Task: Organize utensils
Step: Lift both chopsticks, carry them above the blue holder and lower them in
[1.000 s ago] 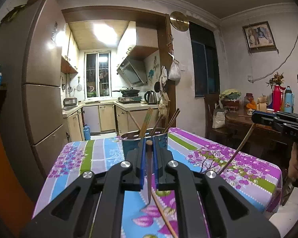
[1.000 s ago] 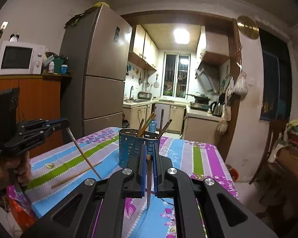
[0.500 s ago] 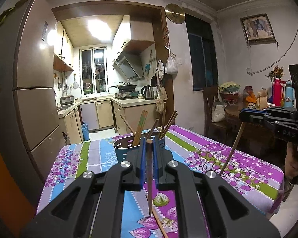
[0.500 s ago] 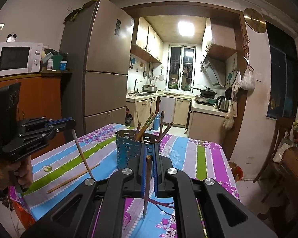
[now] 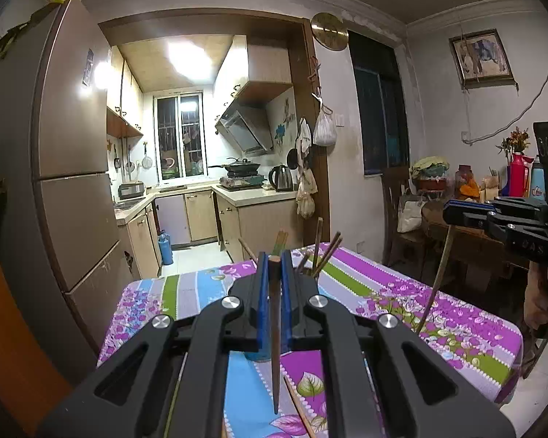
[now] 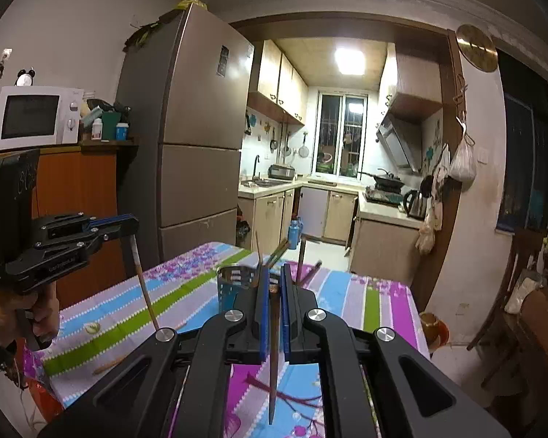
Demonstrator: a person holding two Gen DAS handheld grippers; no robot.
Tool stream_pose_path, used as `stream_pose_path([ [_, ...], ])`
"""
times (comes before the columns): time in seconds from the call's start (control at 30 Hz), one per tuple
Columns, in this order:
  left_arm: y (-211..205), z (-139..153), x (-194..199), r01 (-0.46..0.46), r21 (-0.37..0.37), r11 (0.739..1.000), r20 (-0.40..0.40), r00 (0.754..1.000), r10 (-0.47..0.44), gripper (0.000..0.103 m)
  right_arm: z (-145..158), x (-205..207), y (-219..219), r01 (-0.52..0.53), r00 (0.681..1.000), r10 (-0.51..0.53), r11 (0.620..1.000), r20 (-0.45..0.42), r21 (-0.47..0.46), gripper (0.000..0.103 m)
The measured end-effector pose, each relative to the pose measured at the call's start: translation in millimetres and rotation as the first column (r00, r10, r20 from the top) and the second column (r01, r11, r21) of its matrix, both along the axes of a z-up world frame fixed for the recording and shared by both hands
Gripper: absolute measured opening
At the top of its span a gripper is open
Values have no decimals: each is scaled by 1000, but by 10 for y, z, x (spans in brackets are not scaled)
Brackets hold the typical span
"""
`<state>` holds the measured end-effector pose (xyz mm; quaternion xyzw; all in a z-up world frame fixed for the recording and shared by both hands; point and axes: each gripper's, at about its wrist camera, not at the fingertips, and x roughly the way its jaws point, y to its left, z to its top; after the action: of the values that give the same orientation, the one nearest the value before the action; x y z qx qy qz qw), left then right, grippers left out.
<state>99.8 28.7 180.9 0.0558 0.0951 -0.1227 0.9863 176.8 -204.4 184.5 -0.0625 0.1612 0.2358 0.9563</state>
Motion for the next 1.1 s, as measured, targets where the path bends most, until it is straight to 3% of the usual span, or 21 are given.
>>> stream_pose_path([
  [0.33,4,555,166,-1,-1,1000,28,1000,1,6,556,253,17,-17,999,14,999,46,49,7],
  [0.7,-11,1183,515,-26,-30,999,94,995,28,6,1196,857,132,-25,996,16,995,91,100,7],
  [0.9,-80,1322,751,-27,-35,999,113,993,31,5,1372,1202,288,-41,994,30,992,102,115,7],
  [1.1,-120,1288,954,-25,-39,999,118,993,29,5,1314,1515,424,-46,996,36,992,80,122,7],
])
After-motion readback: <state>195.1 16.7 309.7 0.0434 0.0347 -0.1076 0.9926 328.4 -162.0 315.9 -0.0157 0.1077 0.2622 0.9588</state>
